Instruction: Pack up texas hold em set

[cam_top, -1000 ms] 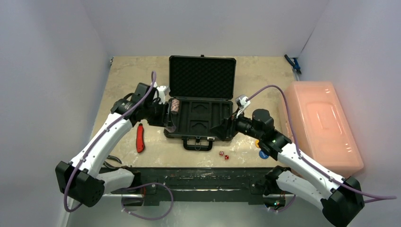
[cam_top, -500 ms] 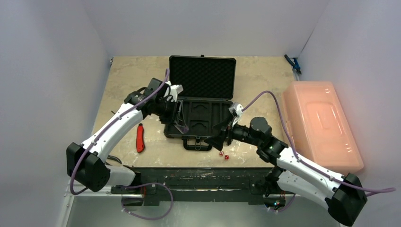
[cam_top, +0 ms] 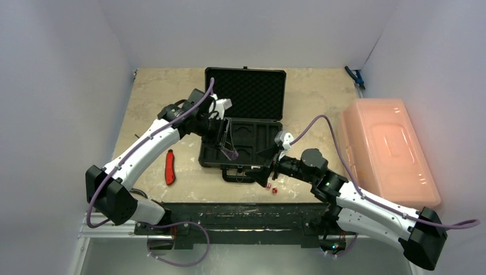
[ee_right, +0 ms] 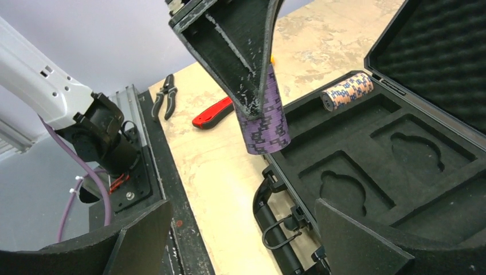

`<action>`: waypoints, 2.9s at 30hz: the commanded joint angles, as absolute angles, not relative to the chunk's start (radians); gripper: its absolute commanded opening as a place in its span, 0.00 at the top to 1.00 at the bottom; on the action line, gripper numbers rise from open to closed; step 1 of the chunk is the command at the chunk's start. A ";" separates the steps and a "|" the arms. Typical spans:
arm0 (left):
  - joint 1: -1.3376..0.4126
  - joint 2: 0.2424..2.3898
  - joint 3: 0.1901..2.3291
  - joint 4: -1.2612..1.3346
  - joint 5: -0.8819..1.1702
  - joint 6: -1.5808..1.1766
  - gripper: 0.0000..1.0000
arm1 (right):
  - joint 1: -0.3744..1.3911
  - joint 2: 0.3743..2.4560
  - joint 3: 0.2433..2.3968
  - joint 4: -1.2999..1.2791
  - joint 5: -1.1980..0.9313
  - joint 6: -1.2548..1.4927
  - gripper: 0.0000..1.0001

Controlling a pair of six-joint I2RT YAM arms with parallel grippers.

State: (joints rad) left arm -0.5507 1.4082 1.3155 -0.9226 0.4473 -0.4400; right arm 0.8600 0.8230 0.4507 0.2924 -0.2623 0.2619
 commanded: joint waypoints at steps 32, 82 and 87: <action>-0.626 1.400 1.388 -0.898 0.587 -0.487 1.00 | 0.972 1.023 0.511 0.582 -0.098 0.048 0.20; -0.631 1.244 1.285 -0.793 0.275 -0.488 0.07 | 1.008 0.976 0.524 0.446 -0.054 0.120 1.00; -0.539 1.148 1.265 -0.776 0.109 -0.448 0.05 | 1.008 0.999 0.540 0.428 -0.002 0.178 1.00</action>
